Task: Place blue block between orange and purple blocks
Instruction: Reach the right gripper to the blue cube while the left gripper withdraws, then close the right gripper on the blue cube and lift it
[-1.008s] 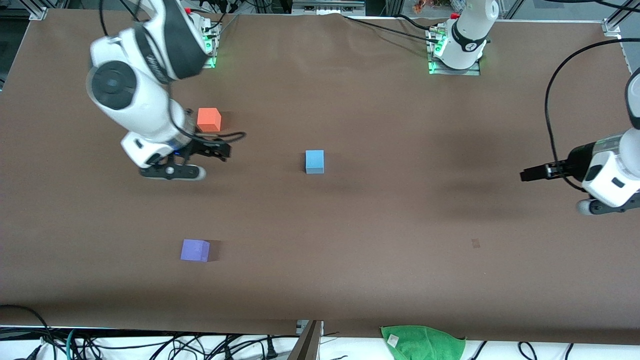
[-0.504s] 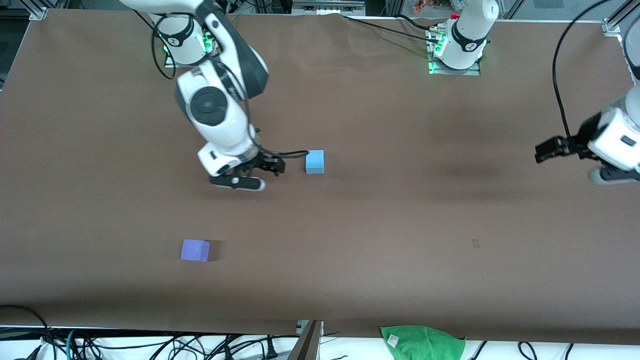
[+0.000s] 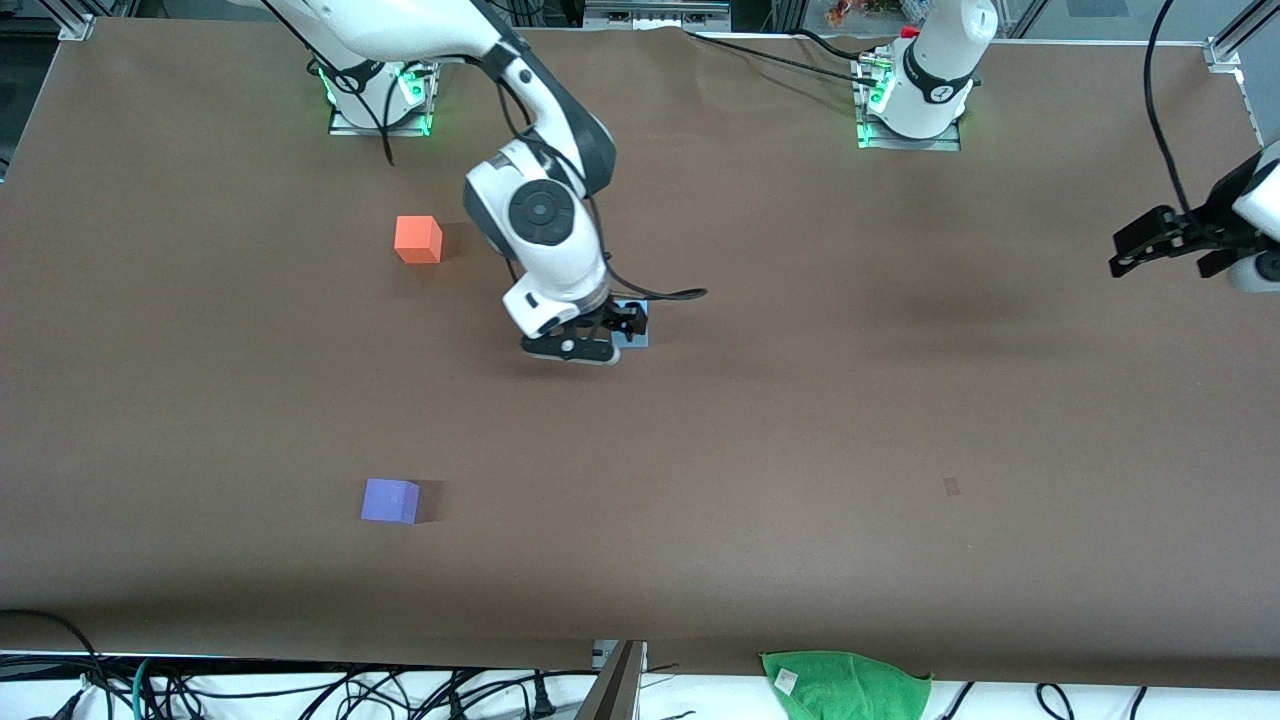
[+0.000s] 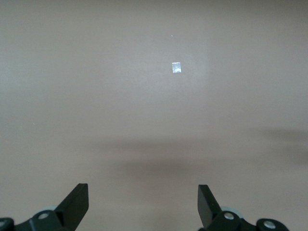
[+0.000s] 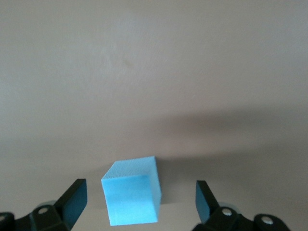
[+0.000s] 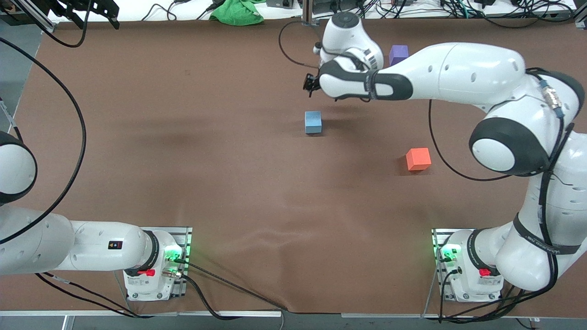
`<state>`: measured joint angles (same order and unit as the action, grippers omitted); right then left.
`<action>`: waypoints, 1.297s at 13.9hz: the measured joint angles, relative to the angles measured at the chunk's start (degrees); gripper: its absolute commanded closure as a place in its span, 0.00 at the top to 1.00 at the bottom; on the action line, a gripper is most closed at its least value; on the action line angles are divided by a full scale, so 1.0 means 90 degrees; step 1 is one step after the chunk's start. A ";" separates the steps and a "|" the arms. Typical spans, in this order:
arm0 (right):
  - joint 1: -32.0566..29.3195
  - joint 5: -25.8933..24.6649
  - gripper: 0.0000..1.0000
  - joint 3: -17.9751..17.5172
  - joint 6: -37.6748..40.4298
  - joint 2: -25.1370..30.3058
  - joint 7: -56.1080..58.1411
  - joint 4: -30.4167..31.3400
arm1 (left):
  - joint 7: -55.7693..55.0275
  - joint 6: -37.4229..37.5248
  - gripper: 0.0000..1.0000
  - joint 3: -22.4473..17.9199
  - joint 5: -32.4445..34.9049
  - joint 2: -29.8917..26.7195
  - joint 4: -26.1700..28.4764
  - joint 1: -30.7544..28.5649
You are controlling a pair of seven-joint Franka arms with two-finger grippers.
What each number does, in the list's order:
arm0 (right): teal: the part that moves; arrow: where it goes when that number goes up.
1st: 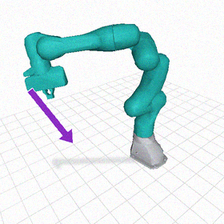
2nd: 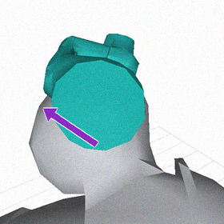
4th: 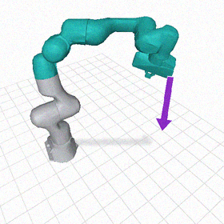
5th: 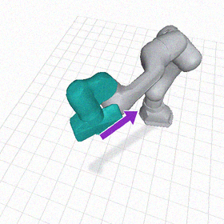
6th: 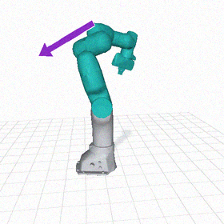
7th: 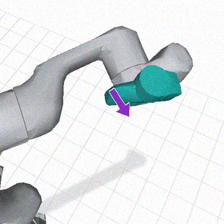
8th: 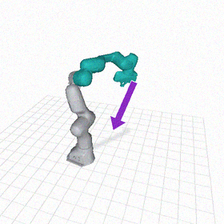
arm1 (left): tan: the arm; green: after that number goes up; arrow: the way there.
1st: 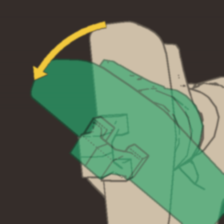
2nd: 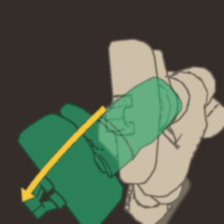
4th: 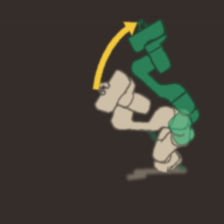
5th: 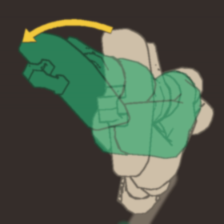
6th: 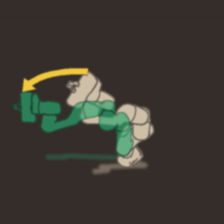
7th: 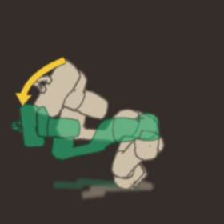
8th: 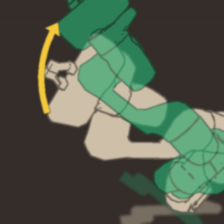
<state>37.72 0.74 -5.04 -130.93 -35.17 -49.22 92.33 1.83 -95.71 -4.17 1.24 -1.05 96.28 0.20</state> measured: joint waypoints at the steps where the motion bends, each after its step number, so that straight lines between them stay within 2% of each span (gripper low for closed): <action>1: 0.0104 -0.0030 1.00 0.0003 -0.0082 -0.0109 -0.0078 -0.0003 | 0.0000 -0.0057 1.00 -0.0010 0.0000 0.0055 0.0012 -0.0073; 6: 0.0300 -0.0072 1.00 0.0012 -0.0225 -0.0381 -0.0164 -0.0016 | 0.0048 -0.0691 1.00 0.0008 0.0000 0.0211 0.0007 -0.0053; 10: 0.0387 -0.0143 1.00 0.0013 -0.0229 -0.0524 -0.0164 -0.0019 | 0.0048 -0.0260 1.00 0.0069 0.0000 0.0244 -0.0024 0.0103; 14: 0.0434 -0.0167 1.00 0.0013 -0.0238 -0.0591 -0.0164 -0.0020 | 0.0048 -0.0211 1.00 0.0035 0.0000 0.0251 -0.0069 0.0094; 15: 0.0440 -0.0167 0.97 0.0013 -0.0238 -0.0599 -0.0164 -0.0020 | 0.0048 -0.0209 1.00 0.0022 0.0000 0.0251 -0.0077 0.0083; 17: 0.0444 -0.0169 0.81 0.0014 -0.0239 -0.0617 -0.0164 -0.0020 | 0.0048 -0.0209 1.00 0.0001 0.0000 0.0252 -0.0086 0.0049; 18: 0.0444 -0.0171 0.76 0.0015 -0.0240 -0.0624 -0.0164 -0.0020 | 0.0048 -0.0209 1.00 -0.0003 0.0000 0.0252 -0.0090 0.0016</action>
<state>41.71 -0.80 -4.90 -133.09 -40.79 -50.69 92.15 2.26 -97.58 -4.20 1.24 1.22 95.46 0.35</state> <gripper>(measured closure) 0.057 0.000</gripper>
